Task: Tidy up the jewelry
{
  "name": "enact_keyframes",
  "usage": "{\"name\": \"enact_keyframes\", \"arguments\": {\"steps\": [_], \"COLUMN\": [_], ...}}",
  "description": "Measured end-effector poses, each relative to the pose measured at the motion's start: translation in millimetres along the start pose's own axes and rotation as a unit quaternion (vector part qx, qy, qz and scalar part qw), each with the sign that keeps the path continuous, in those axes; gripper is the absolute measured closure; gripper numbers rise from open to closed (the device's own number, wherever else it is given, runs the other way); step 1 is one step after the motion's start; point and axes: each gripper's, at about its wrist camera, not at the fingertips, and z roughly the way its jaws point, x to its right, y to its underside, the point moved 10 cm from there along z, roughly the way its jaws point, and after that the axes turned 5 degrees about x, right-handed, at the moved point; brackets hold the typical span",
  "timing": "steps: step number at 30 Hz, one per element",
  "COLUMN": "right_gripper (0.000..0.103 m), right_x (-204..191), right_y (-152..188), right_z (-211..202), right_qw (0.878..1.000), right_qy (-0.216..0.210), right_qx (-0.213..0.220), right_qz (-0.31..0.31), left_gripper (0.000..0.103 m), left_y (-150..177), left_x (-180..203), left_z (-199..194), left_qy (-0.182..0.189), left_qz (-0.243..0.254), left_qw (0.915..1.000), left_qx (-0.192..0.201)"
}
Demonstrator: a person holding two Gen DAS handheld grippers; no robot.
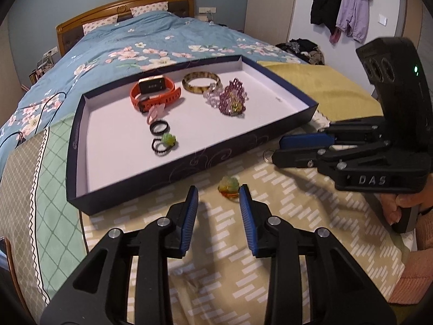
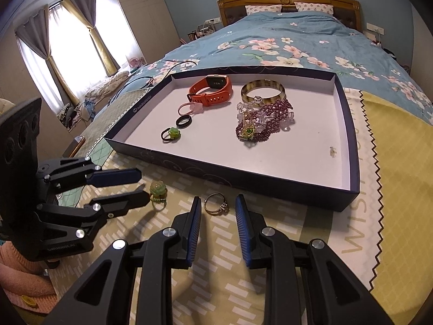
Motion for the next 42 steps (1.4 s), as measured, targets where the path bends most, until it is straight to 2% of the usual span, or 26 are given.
{"name": "enact_keyframes", "arguments": {"steps": [6,11,17,20,25,27,42], "right_gripper": [0.078,0.077,0.077,0.081,0.097,0.099,0.100], "right_x": [-2.5,-5.9,-11.5,-9.5,-12.2,-13.9,-14.7], "right_y": [0.4,1.2,2.5,2.2,3.7,4.0,3.7], "right_z": [1.4,1.8,3.6,3.8,3.0,3.3,-8.0], "right_qw": [1.000,0.999,0.998,0.998,0.998,0.998,0.999], "right_qy": [0.012,0.024,0.031,0.033,0.032,0.032,0.008], "right_qx": [-0.002,-0.004,-0.007,-0.007,-0.009,-0.009,0.007], "right_qz": [-0.014,-0.030,-0.049,-0.046,-0.053,-0.057,-0.035], "left_gripper": [0.072,0.073,0.077,0.082,0.083,0.083,0.083], "left_y": [-9.3,-2.6,-1.7,-1.6,-0.1,0.5,7.4], "left_x": [7.1,9.5,8.0,6.4,4.6,4.1,-5.4], "left_z": [3.1,16.8,19.3,19.6,17.5,15.9,2.1], "left_qy": [0.020,0.015,0.014,0.010,0.008,0.007,0.004], "left_qz": [0.000,0.002,-0.001,-0.004,-0.013,-0.014,-0.041], "left_qw": [0.9998,0.9997,0.9996,0.9997,0.9997,0.9997,0.9991], "left_qx": [0.003,-0.021,-0.023,-0.023,-0.020,-0.019,-0.009]}}
